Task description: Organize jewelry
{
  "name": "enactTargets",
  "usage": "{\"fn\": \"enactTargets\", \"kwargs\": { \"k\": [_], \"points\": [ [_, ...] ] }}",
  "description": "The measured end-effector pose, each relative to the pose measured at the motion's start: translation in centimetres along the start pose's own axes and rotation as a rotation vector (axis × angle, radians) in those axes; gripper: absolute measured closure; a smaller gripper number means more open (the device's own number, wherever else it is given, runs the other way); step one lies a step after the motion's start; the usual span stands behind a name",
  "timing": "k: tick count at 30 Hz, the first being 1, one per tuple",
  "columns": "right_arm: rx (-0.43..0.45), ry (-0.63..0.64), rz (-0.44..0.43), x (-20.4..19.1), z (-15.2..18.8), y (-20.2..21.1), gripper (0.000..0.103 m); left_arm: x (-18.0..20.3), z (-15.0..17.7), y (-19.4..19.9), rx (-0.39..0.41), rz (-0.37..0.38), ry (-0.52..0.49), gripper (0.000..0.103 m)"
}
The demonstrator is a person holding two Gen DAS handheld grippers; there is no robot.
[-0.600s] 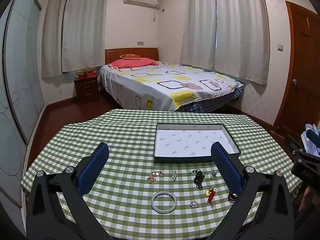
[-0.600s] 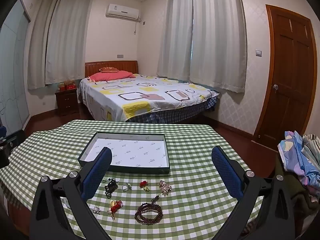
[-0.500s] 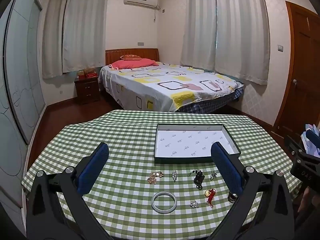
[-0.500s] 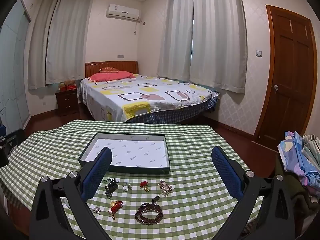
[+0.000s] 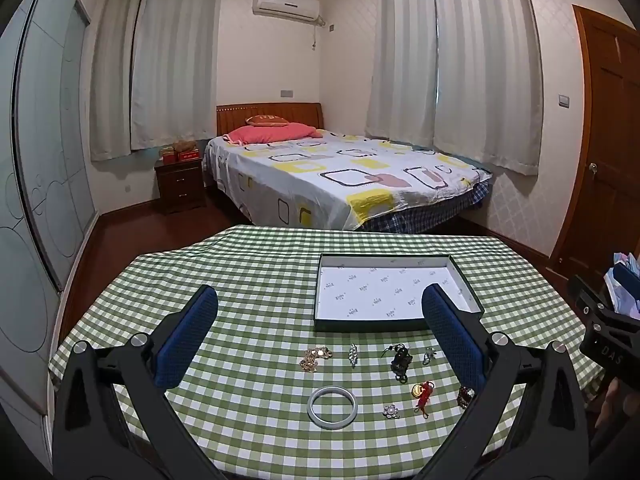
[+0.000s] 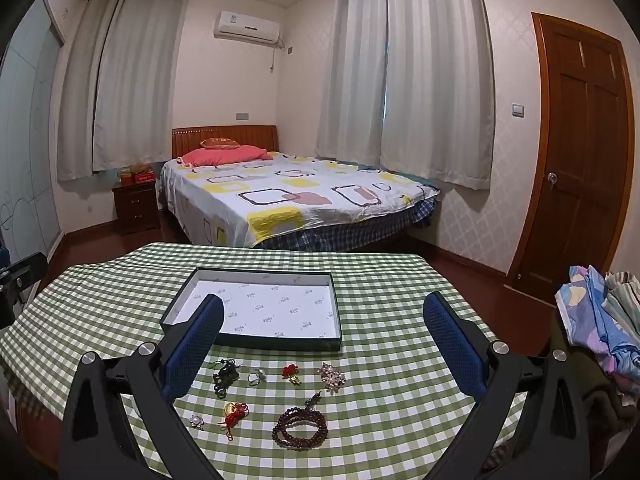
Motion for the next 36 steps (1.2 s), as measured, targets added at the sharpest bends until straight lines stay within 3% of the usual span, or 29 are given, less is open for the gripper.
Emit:
{"fn": "enactTargets", "kwargs": {
  "k": [36],
  "points": [
    [0.009,0.008,-0.001,-0.24,-0.63,0.22,0.006,-0.12,0.16,0.31,0.003,-0.008,-0.003,0.003]
  ]
}}
Point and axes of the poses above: each gripper's, at about its wrist camera, not at the fingertips, and y roughly against the way its jaws point, x to its right, z to its underside, the point moved 3 cm from there along -y, roughly the way its jaws point, and after that the axes turned 1 degree about -y, right-handed, at the moved point
